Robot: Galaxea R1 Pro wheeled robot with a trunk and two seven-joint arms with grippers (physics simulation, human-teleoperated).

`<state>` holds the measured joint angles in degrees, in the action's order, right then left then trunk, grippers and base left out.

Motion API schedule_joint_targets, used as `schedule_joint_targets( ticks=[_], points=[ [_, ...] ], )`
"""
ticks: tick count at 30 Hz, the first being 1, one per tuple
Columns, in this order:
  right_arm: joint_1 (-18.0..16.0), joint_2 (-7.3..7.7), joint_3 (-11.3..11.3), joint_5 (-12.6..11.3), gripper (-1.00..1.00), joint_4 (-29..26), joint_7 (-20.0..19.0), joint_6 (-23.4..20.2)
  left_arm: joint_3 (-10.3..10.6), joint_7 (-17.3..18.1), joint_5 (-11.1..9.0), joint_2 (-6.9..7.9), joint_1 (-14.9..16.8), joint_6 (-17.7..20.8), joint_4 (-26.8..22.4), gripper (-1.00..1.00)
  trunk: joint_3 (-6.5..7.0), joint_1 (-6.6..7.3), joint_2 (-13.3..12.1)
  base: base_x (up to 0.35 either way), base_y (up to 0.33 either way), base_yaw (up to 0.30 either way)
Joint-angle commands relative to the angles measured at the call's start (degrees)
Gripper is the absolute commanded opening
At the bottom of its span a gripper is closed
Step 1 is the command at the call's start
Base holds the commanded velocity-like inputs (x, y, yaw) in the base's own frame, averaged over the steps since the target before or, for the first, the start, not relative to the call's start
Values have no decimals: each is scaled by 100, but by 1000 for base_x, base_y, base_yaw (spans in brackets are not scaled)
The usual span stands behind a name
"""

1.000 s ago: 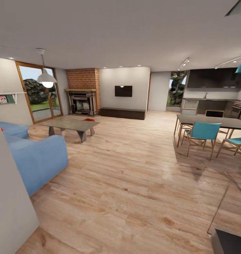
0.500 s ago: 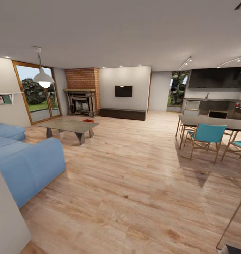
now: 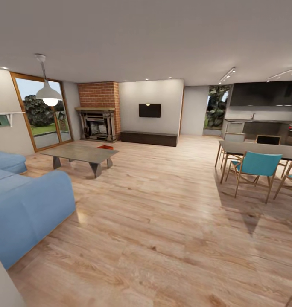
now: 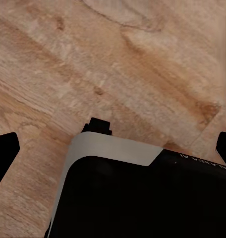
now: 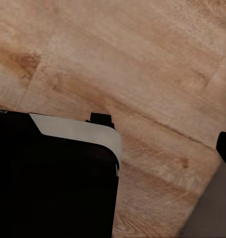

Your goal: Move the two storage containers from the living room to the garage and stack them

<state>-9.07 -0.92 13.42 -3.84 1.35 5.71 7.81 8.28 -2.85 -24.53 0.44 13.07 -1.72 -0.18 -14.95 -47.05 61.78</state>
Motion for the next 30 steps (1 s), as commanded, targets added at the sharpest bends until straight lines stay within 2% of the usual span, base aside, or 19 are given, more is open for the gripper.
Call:
schedule_joint_targets(
  ticks=[1, 30],
  points=[
    [-7, 0, 49, -41, 100, 14, 17, 28, 46, -14, -43, 0, 3, -12, 0, 100, -7, -4, 4, 325, 0, 0],
    [-7, -3, 48, -47, 100, 14, 15, 28, 44, -15, -52, 1, 3, -12, 2, 100, -7, -4, 4, 325, 0, 0]
  ],
)
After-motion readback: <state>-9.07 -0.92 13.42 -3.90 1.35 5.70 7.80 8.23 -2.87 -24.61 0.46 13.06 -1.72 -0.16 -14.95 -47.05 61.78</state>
